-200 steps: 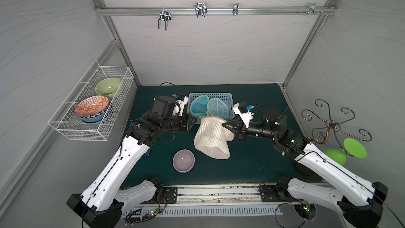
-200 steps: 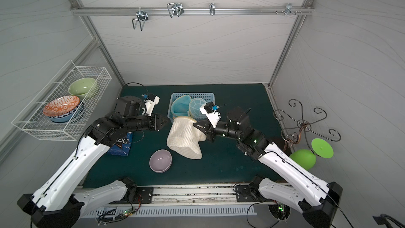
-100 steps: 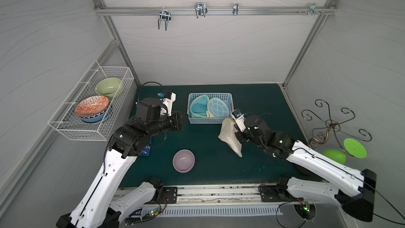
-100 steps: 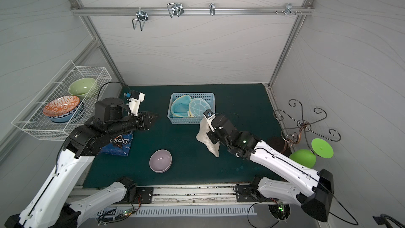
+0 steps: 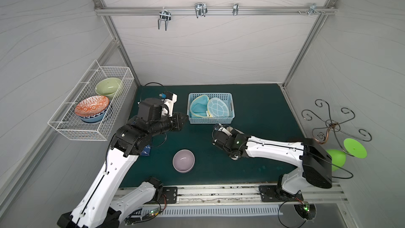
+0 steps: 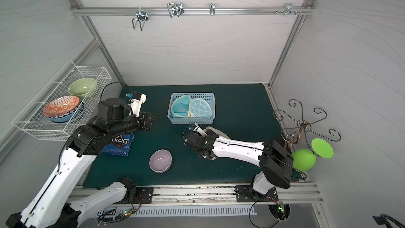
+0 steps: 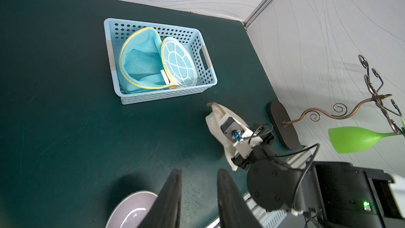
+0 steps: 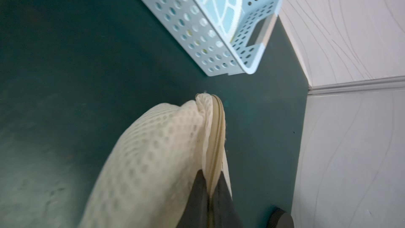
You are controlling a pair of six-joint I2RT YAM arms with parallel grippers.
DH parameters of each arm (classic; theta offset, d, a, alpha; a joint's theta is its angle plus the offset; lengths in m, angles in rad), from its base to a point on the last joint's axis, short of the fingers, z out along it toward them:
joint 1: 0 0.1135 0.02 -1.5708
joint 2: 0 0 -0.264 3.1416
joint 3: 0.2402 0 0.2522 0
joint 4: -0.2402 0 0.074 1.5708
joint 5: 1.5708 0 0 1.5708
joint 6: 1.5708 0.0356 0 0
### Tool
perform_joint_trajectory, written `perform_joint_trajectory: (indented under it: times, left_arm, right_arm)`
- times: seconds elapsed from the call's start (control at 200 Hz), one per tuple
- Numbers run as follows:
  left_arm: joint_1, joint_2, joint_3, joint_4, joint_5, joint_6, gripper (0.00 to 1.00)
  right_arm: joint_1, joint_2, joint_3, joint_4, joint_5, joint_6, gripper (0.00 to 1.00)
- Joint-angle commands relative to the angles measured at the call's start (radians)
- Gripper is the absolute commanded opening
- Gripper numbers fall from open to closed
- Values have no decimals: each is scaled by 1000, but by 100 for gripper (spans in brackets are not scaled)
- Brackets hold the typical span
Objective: Turn the laundry bag inside out
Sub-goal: Place the laundry bag at the center of the board, then pick up the laundry bag and place it in the bin.
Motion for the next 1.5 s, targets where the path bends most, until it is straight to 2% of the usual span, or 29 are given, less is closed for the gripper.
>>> perform_joint_trajectory:
  times: [0.0, 0.1, 0.125, 0.14, 0.16, 0.18, 0.205, 0.255, 0.295, 0.33, 0.445, 0.605, 0.675, 0.72, 0.78, 0.86, 0.92, 1.04, 1.111, 1.296, 1.491]
  left_arm:
    - [3, -7, -3, 17, -3, 16, 31]
    - [4, -5, -10, 23, 3, 12, 31]
    - [4, -6, -12, 24, 6, 12, 31]
    - [4, -5, -13, 24, 7, 10, 31]
    - [4, -5, -14, 24, 8, 9, 31]
    - [4, -4, -16, 24, 9, 9, 31]
    - [4, -4, -17, 24, 11, 9, 31]
    - [4, -4, -18, 24, 15, 10, 31]
    - [4, -5, -21, 25, 16, 9, 31]
    - [4, -8, -23, 27, 19, 11, 32]
    - [9, -28, -38, 46, 15, 6, 35]
    - [64, -38, -87, 85, 62, -38, 38]
    - [81, -38, -128, 120, 89, -63, 37]
    - [84, -37, -152, 133, 95, -77, 38]
    - [86, -32, -168, 138, 84, -85, 38]
    - [89, -33, -183, 141, 85, -90, 37]
    - [90, -36, -188, 135, 82, -88, 38]
    - [92, -28, -196, 119, 70, -88, 37]
    - [93, -24, -201, 119, 63, -91, 36]
    - [93, -17, -201, 132, 66, -94, 36]
    - [93, -3, -207, 141, 75, -96, 35]
  right_arm:
    - [47, 36, 25, 15, -47, 98, 0]
    - [57, 57, 51, 23, -103, 147, 0]
    - [57, 54, 49, 40, -123, 150, 6]
    - [57, 50, 46, 52, -136, 150, 15]
    - [59, 42, 43, 66, -149, 151, 32]
    - [60, 33, 40, 79, -161, 156, 43]
    - [60, 16, 35, 97, -175, 158, 52]
    - [58, -21, 26, 136, -205, 151, 63]
    - [56, -55, 25, 152, -220, 148, 88]
    - [54, -85, 27, 162, -227, 148, 98]
    - [32, -240, 22, 212, -272, 148, 99]
    - [-226, -378, 45, 232, -608, 213, 99]
    - [-339, -348, 81, 235, -778, 205, 99]
    - [-387, -296, 121, 210, -843, 202, 99]
    - [-446, -169, 213, 156, -931, 163, 97]
    - [-454, -53, 288, 143, -886, 104, 97]
    - [-468, 10, 307, 184, -910, 72, 98]
    - [-518, 150, 392, 209, -978, 102, 98]
    - [-515, 228, 436, 224, -976, 112, 98]
    - [-454, 444, 571, 226, -799, 96, 97]
    - [-456, 537, 644, 273, -733, 100, 89]
